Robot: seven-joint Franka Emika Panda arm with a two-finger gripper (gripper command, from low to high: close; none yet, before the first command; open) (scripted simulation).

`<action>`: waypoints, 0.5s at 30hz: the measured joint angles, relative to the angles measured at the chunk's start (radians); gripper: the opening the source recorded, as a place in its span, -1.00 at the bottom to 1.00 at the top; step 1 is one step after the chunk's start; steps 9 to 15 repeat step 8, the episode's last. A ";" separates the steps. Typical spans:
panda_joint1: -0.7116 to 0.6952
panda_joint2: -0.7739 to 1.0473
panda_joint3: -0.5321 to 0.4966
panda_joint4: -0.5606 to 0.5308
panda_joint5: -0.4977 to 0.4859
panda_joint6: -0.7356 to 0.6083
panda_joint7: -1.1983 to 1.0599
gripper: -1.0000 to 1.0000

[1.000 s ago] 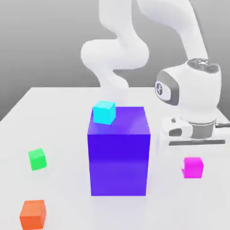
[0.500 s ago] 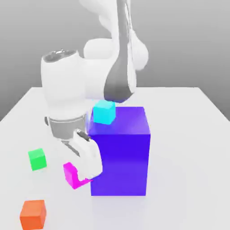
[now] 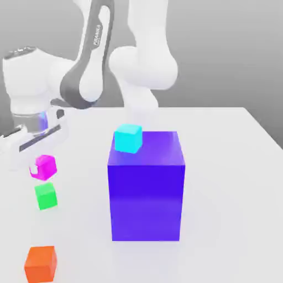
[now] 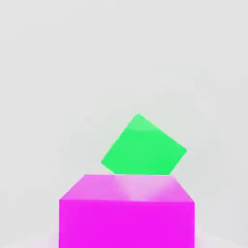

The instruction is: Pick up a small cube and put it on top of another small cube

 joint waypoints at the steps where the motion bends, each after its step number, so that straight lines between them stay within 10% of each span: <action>1: -0.004 0.031 -0.002 0.001 -0.003 0.030 0.005 -1.00; 5: -0.006 0.171 -0.007 0.007 -0.016 0.165 0.016 -1.00; 6: -0.006 0.190 -0.009 0.008 -0.019 0.182 0.019 1.00; 15: -0.006 0.190 -0.009 0.008 -0.019 0.182 0.019 1.00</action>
